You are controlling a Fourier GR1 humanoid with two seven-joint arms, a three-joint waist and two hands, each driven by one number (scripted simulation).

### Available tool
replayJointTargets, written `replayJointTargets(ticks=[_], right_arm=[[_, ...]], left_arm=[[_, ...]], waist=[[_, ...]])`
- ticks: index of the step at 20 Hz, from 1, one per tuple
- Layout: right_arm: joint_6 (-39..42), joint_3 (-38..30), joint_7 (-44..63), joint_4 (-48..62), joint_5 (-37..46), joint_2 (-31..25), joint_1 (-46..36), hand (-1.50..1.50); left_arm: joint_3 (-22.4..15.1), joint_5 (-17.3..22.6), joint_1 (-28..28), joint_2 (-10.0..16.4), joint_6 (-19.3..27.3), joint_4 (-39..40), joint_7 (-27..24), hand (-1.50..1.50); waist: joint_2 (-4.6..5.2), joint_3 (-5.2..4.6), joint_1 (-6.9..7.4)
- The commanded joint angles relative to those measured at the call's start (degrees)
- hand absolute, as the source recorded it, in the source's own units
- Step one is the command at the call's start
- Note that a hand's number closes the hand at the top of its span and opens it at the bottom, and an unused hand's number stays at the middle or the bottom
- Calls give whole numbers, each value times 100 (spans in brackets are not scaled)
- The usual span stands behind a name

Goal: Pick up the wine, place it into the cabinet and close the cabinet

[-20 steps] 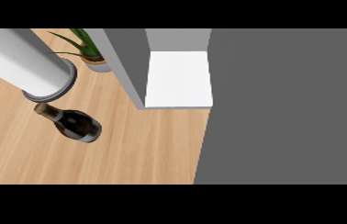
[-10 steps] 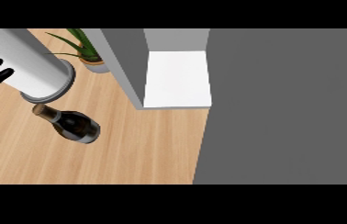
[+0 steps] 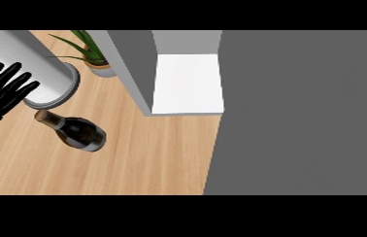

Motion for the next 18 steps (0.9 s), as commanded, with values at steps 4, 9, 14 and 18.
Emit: replayJointTargets(ticks=[4,9,14,18], right_arm=[[-278,384,390,-868,818,-125,27,-150],[-283,67,823,-1013,608,-381,-318,-150],[-649,568,707,-1056,944,-308,-200,-150],[-603,630,639,-905,973,-506,-362,-150]], left_arm=[[107,-1328,109,-525,-652,842,-965,-150],[269,-1797,-214,-487,-621,1342,-1340,-150],[450,-2539,63,-366,-1072,1874,-2111,-150],[359,-3293,-350,-490,-900,2469,-2693,-150]], waist=[[7,-9,-22],[12,-5,0],[-7,-12,-38],[8,-12,-63]])
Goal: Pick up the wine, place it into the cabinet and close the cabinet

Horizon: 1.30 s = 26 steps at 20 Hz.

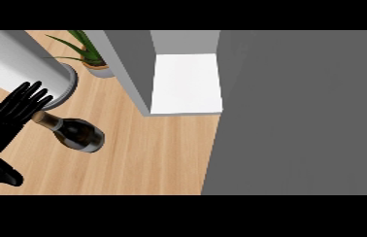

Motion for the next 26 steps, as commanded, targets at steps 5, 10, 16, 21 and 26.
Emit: replayJointTargets(ticks=[5,10,16,21,26], right_arm=[[-216,360,571,-1248,857,-303,287,-150],[-339,159,536,-879,767,-334,-122,-150],[-446,360,553,-1133,667,-500,-111,-150],[-455,177,159,-811,408,-600,-70,-150],[-522,303,168,-863,393,-741,-70,-150]], left_arm=[[-139,-999,-270,-15,-51,930,-986,-150],[-315,-1443,-695,-41,183,1634,-1356,-150],[-473,-1989,-666,-32,479,2440,-2296,-150],[-740,-2349,-742,70,501,3100,-3080,-150],[-891,-2227,-1045,57,217,3574,-2934,-150]], waist=[[-13,-1,-44],[11,-4,-33],[9,-12,-109],[34,-8,-85],[24,-11,-131]])
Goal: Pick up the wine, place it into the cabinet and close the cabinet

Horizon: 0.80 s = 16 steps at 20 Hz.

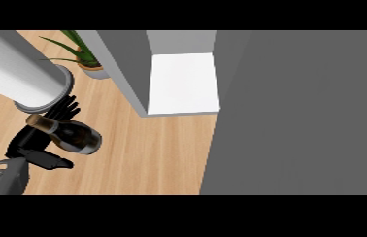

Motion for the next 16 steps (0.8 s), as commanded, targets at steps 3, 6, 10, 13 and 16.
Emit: replayJointTargets(ticks=[3,6,10,13,16], right_arm=[[-87,10,349,-777,384,-138,28,-150],[-82,43,203,-662,365,-193,-7,-150],[-58,78,-6,-787,181,-385,317,-150],[-83,-137,167,-906,103,-519,231,-150],[-174,21,117,-788,223,-419,92,-150]], left_arm=[[-199,-3,-211,-30,-871,638,-686,-150],[-422,-161,-59,-59,-899,725,-1015,-150],[-493,-179,-264,-20,-834,980,-1097,-150],[-574,-215,-273,-2,-760,1035,-1339,-150],[-695,-214,-239,-384,-475,1027,-1477,-150]], waist=[[3,-8,-25],[4,-6,17],[10,4,5],[15,-7,-40],[1,-11,-12]])
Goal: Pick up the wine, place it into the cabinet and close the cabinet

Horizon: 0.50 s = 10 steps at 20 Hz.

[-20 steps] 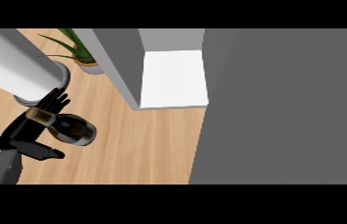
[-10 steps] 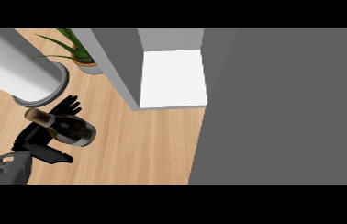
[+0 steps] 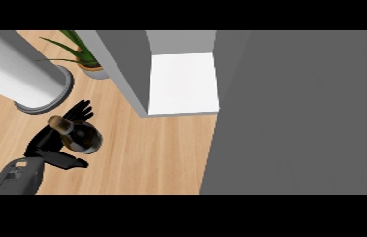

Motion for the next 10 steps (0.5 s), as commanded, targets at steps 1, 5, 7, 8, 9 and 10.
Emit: replayJointTargets(ticks=[1,5,7,8,9,10], right_arm=[[-59,14,297,-726,270,-109,153,-150],[-11,-155,326,-768,-9,-201,29,-150],[-49,40,37,-771,123,-272,386,-150],[-74,-22,22,-840,151,-314,409,-150],[-81,19,155,-861,173,-312,305,-150],[-97,21,71,-862,117,-307,386,-150]], left_arm=[[0,115,-73,55,-983,269,-800,-150],[-17,274,-191,-78,-1084,397,-686,150],[-25,310,-54,-14,-1137,363,-860,150],[-67,269,7,-112,-943,293,-1020,150],[-72,276,56,68,-1108,372,-1051,150],[-113,212,19,80,-956,348,-1168,150]], waist=[[11,-16,13],[28,-18,15],[8,-7,30],[4,-9,18],[6,-16,24],[12,-13,17]])
